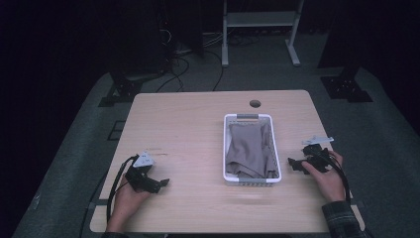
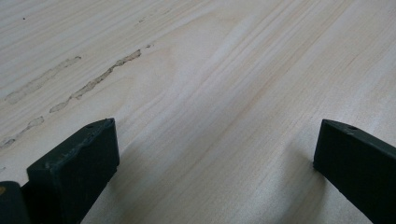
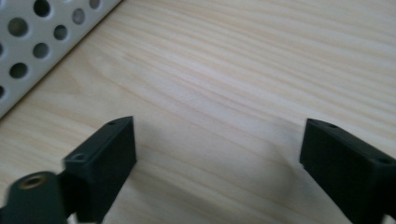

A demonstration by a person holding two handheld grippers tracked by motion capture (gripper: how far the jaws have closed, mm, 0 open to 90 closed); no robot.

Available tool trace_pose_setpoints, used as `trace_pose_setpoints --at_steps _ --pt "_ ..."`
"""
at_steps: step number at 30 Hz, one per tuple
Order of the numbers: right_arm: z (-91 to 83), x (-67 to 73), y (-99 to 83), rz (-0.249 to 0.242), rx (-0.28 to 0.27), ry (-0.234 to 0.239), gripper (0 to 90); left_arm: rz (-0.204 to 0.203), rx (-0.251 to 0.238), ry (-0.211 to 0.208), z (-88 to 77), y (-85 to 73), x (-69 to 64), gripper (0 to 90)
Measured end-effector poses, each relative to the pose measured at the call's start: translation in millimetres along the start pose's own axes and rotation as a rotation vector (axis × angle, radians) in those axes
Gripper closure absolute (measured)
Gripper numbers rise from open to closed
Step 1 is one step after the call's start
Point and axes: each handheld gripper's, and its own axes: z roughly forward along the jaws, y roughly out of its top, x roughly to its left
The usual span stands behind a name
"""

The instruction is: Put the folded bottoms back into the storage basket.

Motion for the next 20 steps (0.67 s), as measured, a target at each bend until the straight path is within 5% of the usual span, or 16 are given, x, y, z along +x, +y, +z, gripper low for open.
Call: trace_pose_setpoints --at_steps 5,7,20 --pt "3.0 -1.8 -3.4 0.035 -0.026 0.048 8.5 0.001 0.0 -0.002 -0.1 -0.2 -0.1 0.0" --pt "6.8 -2.9 -8.2 0.039 -0.086 0.052 6.3 0.002 0.0 -0.003 -0.3 -0.3 -0.2 0.0" --pt "6.8 -3.0 -8.2 0.039 -0.085 0.053 6.3 0.002 -0.001 -0.003 -0.3 -0.3 -0.2 0.0"
